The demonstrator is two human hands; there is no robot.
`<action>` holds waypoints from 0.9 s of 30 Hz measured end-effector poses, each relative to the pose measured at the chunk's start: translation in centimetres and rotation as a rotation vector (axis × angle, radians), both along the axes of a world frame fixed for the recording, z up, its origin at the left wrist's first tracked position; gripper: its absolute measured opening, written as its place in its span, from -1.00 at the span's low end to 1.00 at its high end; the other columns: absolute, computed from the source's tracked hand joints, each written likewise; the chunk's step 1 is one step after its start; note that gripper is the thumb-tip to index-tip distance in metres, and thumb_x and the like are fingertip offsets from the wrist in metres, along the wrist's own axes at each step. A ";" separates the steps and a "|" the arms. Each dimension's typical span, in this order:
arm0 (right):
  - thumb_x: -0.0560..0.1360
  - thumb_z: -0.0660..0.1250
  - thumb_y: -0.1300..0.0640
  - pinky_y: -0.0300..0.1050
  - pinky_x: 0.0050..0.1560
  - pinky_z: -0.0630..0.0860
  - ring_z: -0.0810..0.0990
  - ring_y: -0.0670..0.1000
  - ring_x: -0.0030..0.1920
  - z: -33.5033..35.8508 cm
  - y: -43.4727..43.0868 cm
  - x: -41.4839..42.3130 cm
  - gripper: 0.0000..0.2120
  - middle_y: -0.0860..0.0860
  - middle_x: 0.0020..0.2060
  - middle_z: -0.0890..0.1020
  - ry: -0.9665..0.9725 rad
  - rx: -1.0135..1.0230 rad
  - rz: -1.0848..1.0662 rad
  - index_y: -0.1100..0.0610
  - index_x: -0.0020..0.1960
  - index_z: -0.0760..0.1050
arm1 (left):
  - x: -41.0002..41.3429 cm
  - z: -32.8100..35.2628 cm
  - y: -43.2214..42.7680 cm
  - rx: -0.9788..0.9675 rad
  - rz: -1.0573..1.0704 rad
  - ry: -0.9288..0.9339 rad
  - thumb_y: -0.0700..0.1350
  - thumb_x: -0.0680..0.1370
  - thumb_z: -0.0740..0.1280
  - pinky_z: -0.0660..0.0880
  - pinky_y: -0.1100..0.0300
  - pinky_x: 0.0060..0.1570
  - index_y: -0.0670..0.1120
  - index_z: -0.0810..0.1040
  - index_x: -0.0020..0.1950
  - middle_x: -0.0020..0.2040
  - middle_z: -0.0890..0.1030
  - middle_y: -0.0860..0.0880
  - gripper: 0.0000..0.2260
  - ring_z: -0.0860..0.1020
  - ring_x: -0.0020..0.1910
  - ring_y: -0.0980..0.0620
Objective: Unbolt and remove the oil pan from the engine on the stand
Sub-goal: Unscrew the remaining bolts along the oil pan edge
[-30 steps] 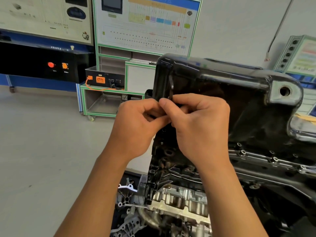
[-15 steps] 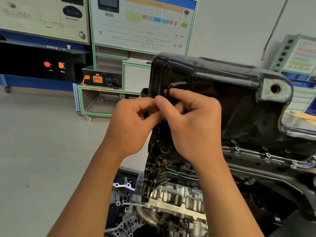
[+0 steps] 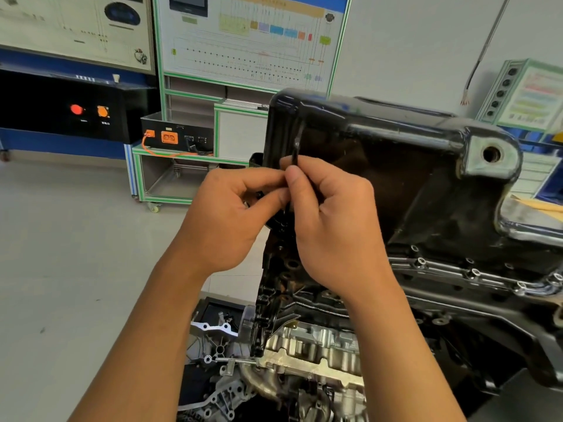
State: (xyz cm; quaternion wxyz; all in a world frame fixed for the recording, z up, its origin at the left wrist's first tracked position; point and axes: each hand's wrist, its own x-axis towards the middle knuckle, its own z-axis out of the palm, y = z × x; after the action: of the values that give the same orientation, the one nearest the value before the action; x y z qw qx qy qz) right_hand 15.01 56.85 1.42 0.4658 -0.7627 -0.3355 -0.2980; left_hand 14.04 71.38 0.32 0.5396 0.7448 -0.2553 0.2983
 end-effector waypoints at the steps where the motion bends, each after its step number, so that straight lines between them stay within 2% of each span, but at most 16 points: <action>1: 0.66 0.24 0.13 -0.19 -0.42 0.30 0.42 -0.07 -0.46 0.0 0.0 0.0 -0.81 -0.15 -0.45 0.47 -0.001 0.002 0.007 0.12 -0.05 0.59 | 0.0 0.0 -0.1 -0.020 0.028 -0.018 -0.22 0.57 0.37 0.60 0.28 -0.06 0.00 0.64 0.16 -0.06 0.71 0.17 -0.79 0.68 -0.05 0.15; 4: 0.58 0.40 0.15 -0.35 -0.39 0.31 0.40 -0.11 -0.48 0.2 0.4 -0.2 -0.88 -0.15 -0.52 0.42 -0.058 0.118 0.025 0.12 -0.14 0.61 | 0.0 -0.1 -0.5 -0.089 0.123 -0.058 -0.27 0.50 0.46 0.60 0.12 -0.28 0.06 0.67 -0.04 -0.21 0.70 0.13 -0.79 0.64 -0.26 -0.02; 5: 0.54 0.45 0.16 -0.31 -0.40 0.34 0.39 -0.10 -0.49 0.1 0.7 -0.2 -0.86 -0.12 -0.53 0.44 -0.088 0.168 0.015 0.13 -0.19 0.61 | 0.0 -0.1 -0.6 -0.090 0.152 -0.079 -0.25 0.46 0.47 0.56 0.02 -0.33 0.06 0.65 -0.10 -0.24 0.68 0.10 -0.80 0.60 -0.30 -0.11; 7: 0.50 0.50 0.19 -0.08 -0.41 0.46 0.46 -0.04 -0.47 -0.3 1.1 -0.1 -0.85 -0.01 -0.50 0.52 -0.128 0.258 -0.006 0.20 -0.23 0.63 | 0.1 0.0 -0.8 -0.085 0.180 -0.094 -0.21 0.42 0.47 0.44 -0.13 -0.40 0.02 0.61 -0.17 -0.25 0.64 0.05 -0.87 0.50 -0.35 -0.27; 10: 0.52 0.45 0.22 0.06 -0.33 0.52 0.59 0.09 -0.34 -0.7 1.6 -0.2 -0.88 0.09 -0.39 0.62 -0.133 0.288 -0.032 0.25 -0.17 0.68 | 0.1 -0.1 -0.9 -0.079 0.167 -0.075 -0.25 0.47 0.48 0.42 -0.16 -0.41 0.04 0.62 -0.12 -0.24 0.65 0.10 -0.81 0.48 -0.34 -0.32; 12: 0.56 0.40 0.21 0.06 -0.28 0.54 0.61 0.06 -0.29 -0.6 1.5 -0.2 -0.86 0.07 -0.34 0.65 -0.129 0.243 -0.032 0.25 -0.11 0.68 | 0.0 -0.1 -0.5 -0.032 0.087 -0.047 -0.27 0.54 0.42 0.55 -0.15 -0.23 0.07 0.65 0.01 -0.14 0.69 0.08 -0.78 0.59 -0.21 -0.28; 14: 0.61 0.32 0.19 0.00 -0.32 0.51 0.57 -0.02 -0.33 -0.4 1.1 -0.2 -0.83 -0.04 -0.34 0.63 -0.085 0.161 -0.015 0.21 -0.07 0.66 | -0.1 -0.1 -0.1 0.025 0.013 -0.028 -0.26 0.58 0.36 0.62 0.07 -0.03 0.08 0.64 0.10 -0.06 0.71 0.10 -0.76 0.67 -0.06 -0.03; 15: 0.63 0.29 0.17 -0.06 -0.37 0.45 0.51 -0.06 -0.37 -0.4 0.9 -0.2 -0.81 -0.12 -0.38 0.58 -0.054 0.121 -0.012 0.17 -0.07 0.64 | -0.2 0.0 -0.1 0.039 -0.002 -0.020 -0.25 0.59 0.34 0.61 0.21 -0.01 0.08 0.63 0.12 -0.06 0.71 0.15 -0.76 0.67 -0.02 0.09; 17: 0.65 0.25 0.13 -0.12 -0.39 0.37 0.45 -0.10 -0.42 -0.3 0.7 -0.1 -0.80 -0.16 -0.40 0.53 -0.018 0.089 -0.022 0.14 -0.04 0.62 | -0.1 -0.1 -0.1 0.030 0.011 -0.026 -0.22 0.59 0.35 0.58 0.31 -0.02 0.07 0.63 0.13 -0.06 0.71 0.19 -0.77 0.67 -0.02 0.15; 20: 0.59 0.36 0.14 -0.05 -0.39 0.44 0.46 -0.06 -0.43 -0.3 1.1 -0.4 -0.85 -0.04 -0.43 0.55 -0.051 0.180 -0.006 0.18 -0.11 0.62 | 0.0 -0.3 -0.4 -0.031 0.086 -0.067 -0.22 0.54 0.43 0.61 0.21 -0.18 0.02 0.66 0.06 -0.12 0.71 0.13 -0.82 0.67 -0.15 0.04; 22: 0.51 0.47 0.17 -0.15 -0.38 0.51 0.52 -0.10 -0.42 -0.3 1.5 -0.6 -0.93 -0.08 -0.45 0.57 -0.100 0.289 -0.033 0.12 -0.16 0.66 | 0.2 -0.4 -0.5 -0.047 0.159 -0.081 -0.19 0.51 0.47 0.54 -0.03 -0.31 0.02 0.66 -0.01 -0.20 0.68 0.10 -0.87 0.59 -0.28 -0.19; 23: 0.49 0.50 0.18 -0.21 -0.35 0.54 0.58 -0.13 -0.39 -0.3 1.5 -0.6 -0.97 -0.11 -0.42 0.61 -0.113 0.333 -0.046 0.12 -0.14 0.69 | 0.3 -0.4 -0.6 -0.043 0.196 -0.088 -0.17 0.49 0.49 0.48 -0.08 -0.35 0.02 0.65 -0.03 -0.18 0.66 0.09 -0.88 0.55 -0.31 -0.25; 25: 0.48 0.51 0.20 -0.15 -0.31 0.59 0.64 -0.10 -0.33 -0.4 1.5 -0.5 -0.97 -0.08 -0.36 0.67 -0.123 0.361 -0.054 0.14 -0.14 0.71 | 0.3 -0.4 -0.5 -0.031 0.214 -0.090 -0.17 0.48 0.49 0.47 -0.09 -0.34 0.01 0.66 -0.03 -0.16 0.66 0.09 -0.88 0.55 -0.31 -0.22; 27: 0.52 0.46 0.22 -0.05 -0.29 0.59 0.64 -0.06 -0.31 -0.3 1.3 -0.4 -0.93 -0.02 -0.33 0.67 -0.136 0.305 -0.063 0.18 -0.13 0.69 | 0.2 -0.3 -0.5 -0.009 0.134 -0.069 -0.21 0.51 0.46 0.58 0.04 -0.24 0.01 0.66 0.07 -0.12 0.70 0.13 -0.82 0.64 -0.22 -0.04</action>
State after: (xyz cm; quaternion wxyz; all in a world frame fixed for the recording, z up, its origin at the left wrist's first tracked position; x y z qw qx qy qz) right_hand 14.61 58.19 1.08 0.5427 -0.6715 -0.2931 -0.4108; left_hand 14.25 70.92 0.06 0.5126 0.7470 -0.2219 0.3606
